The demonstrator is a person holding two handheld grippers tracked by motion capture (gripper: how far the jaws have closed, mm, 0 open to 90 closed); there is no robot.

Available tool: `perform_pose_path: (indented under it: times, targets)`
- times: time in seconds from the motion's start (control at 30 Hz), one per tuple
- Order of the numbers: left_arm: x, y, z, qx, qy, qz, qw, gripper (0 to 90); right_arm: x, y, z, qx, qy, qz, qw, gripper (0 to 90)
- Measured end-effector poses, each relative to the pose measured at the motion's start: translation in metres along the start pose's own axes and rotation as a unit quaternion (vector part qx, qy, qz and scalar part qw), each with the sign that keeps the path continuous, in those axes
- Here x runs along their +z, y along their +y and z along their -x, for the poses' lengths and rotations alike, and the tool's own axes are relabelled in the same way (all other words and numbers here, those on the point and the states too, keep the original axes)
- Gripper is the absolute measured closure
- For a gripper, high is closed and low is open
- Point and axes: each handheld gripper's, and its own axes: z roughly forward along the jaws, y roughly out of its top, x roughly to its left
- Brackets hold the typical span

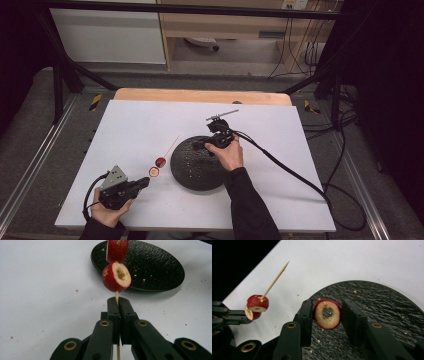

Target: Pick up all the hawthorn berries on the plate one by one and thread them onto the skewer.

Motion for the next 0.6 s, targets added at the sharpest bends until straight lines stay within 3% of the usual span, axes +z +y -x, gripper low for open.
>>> perform_pose_path:
  times: [0.3, 0.37, 0.6]
  targets:
    - [0.003, 0.002, 0.006, 0.001, -0.002, 0.002, 1.0000, 88.1, -0.014, -0.019, 0.002, 0.022, 0.028, 0.070, 0.9969, 63.0]
    - [0.004, 0.002, 0.007, 0.002, -0.002, 0.003, 1.0000, 88.1, -0.016, -0.028, 0.004, 0.034, 0.040, 0.102, 0.9934, 63.1]
    - [0.006, 0.004, 0.011, 0.002, -0.002, 0.004, 1.0000, 88.2, -0.019, -0.049, 0.009, 0.062, 0.054, 0.157, 0.9843, 63.2]
